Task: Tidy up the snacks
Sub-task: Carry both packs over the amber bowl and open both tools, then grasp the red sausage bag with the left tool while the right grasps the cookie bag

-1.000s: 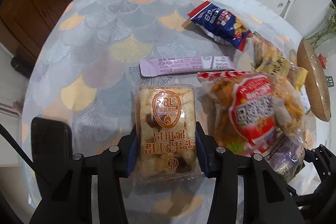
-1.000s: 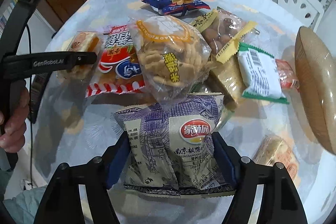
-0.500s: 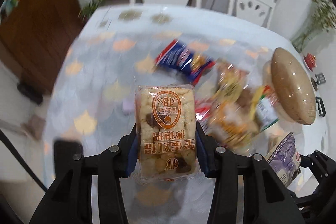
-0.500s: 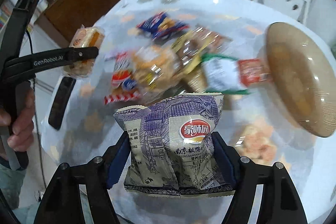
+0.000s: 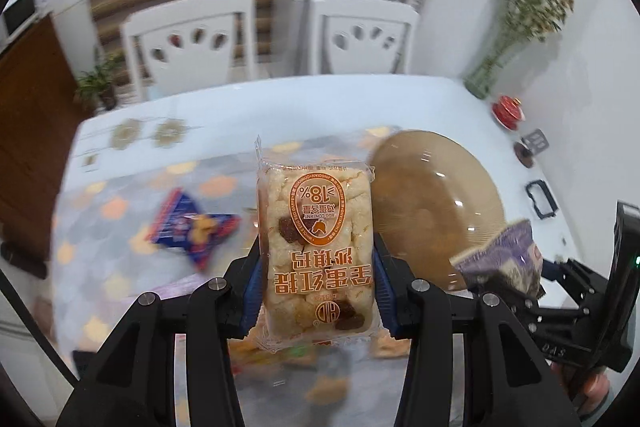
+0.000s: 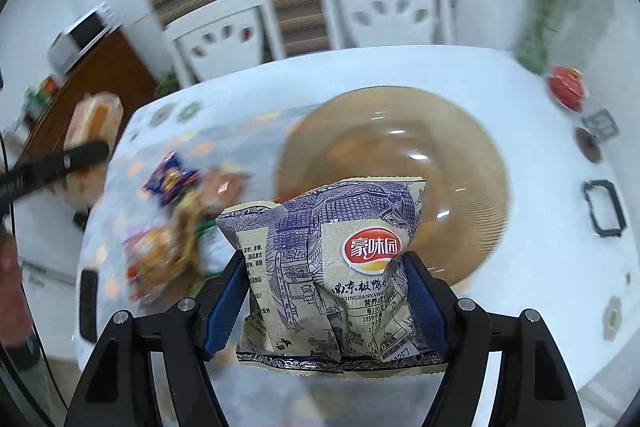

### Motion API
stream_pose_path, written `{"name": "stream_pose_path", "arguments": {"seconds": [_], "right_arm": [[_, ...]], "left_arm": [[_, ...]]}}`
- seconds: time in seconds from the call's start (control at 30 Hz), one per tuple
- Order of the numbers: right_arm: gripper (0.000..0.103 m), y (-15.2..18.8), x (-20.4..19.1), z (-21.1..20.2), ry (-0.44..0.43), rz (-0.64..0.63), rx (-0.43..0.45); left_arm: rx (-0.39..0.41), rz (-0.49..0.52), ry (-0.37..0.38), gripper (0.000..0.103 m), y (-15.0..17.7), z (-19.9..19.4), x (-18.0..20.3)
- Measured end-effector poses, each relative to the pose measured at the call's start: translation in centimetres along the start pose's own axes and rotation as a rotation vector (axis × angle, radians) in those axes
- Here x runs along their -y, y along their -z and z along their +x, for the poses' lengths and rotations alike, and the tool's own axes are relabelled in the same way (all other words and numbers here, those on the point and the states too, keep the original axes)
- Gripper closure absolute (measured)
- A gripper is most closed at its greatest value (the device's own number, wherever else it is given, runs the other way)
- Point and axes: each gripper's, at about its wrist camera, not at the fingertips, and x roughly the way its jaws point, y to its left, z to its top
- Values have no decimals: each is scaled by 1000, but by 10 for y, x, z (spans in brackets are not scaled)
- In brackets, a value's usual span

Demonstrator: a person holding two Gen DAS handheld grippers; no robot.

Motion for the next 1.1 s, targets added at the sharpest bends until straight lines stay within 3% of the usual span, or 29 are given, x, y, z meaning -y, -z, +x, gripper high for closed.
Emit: {"name": "stream_pose_path", "arguments": {"seconds": [0.3,0.67,0.7,0.77,0.8,1.1], "right_arm": [[29,-13,67,26,19,128,-71],[29,-13,90,49,36,118,-127],[29,-13,91,51,40,115,-132],[28,-14,93,55,47,112,-144],[28,-14,93,55,47,113,-147],[27,-9,96,56,26,115,-156]], "left_arm": [[-133,53,72,59,2,81,63],[-199,88,51,58,3,122,93],[-207,88,49,57,3,125,95],[-221,79,50,30,3,130,95],[-219,70,50,26,4,131,95],[-220,0,59,25,21,121,71]]}}
